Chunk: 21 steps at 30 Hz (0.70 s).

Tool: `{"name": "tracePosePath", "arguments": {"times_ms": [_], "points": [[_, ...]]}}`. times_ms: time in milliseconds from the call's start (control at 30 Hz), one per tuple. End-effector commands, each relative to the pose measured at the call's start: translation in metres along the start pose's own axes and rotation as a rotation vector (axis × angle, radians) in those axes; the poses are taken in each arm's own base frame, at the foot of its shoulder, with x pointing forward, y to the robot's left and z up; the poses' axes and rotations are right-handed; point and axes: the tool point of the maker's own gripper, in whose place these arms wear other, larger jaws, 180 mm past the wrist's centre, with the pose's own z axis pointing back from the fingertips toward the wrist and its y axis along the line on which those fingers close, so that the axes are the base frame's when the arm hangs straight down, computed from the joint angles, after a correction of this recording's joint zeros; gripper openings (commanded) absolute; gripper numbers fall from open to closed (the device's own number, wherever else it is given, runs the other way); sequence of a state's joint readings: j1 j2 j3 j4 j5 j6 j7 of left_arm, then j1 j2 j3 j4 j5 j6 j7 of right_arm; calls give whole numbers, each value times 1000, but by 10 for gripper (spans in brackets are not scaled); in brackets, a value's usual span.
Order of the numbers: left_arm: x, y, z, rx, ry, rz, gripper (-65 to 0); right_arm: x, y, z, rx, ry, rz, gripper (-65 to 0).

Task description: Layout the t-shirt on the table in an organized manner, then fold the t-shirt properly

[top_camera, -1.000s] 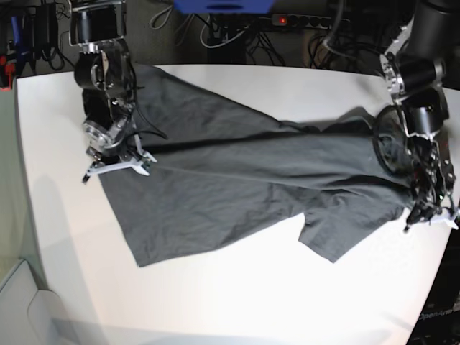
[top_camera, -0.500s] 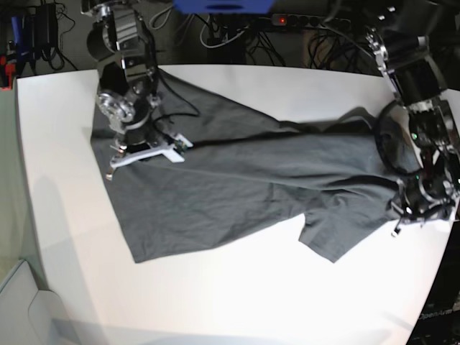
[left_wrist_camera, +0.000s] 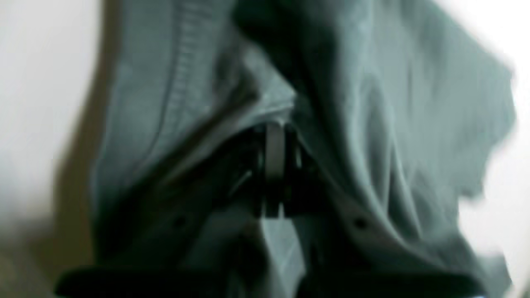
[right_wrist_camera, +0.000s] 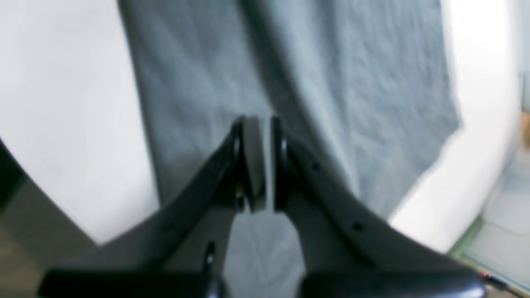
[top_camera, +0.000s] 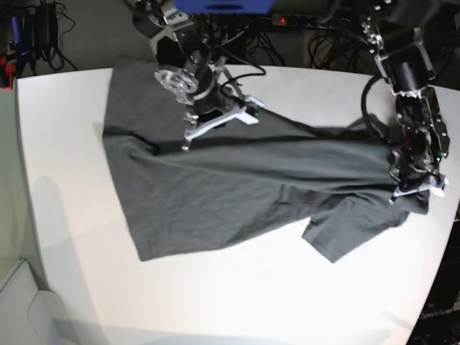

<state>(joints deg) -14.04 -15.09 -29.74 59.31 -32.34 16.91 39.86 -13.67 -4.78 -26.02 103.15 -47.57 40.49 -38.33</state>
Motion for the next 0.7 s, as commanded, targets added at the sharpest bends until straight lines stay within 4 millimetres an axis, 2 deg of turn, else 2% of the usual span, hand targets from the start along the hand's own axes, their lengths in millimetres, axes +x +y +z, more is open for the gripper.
{"name": "tracePosePath", "arguments": {"times_ms": [0, 133, 233, 300, 367, 467, 567, 667], "points": [[11, 5, -2, 33, -25, -9, -646, 9, -11, -1, -26, -19, -12, -627], [17, -9, -12, 22, -40, -53, -646, 24, -7, -18, 10, -25, -23, -627], [20, -22, -13, -12, -40, -86, -646, 23, -3, -28, 33, -8, -10, -627], [14, -27, -14, -20, -32, -83, -646, 20, 4, -32, 54, 5, -4, -628], [11, -30, -14, -26, -28, -81, -646, 17, 14, -35, 81, 15, 1, -628], [12, -34, -14, -36, -30, -76, -646, 6, 43, -38, 149, 43, -1, -628], [21, -46, -12, -58, -46, -70, -646, -3, 69, -33, 198, 60, 1, -628], [34, -61, -10, -80, -75, -68, -646, -22, 83, -24, 216, 80, 47, -628]]}}
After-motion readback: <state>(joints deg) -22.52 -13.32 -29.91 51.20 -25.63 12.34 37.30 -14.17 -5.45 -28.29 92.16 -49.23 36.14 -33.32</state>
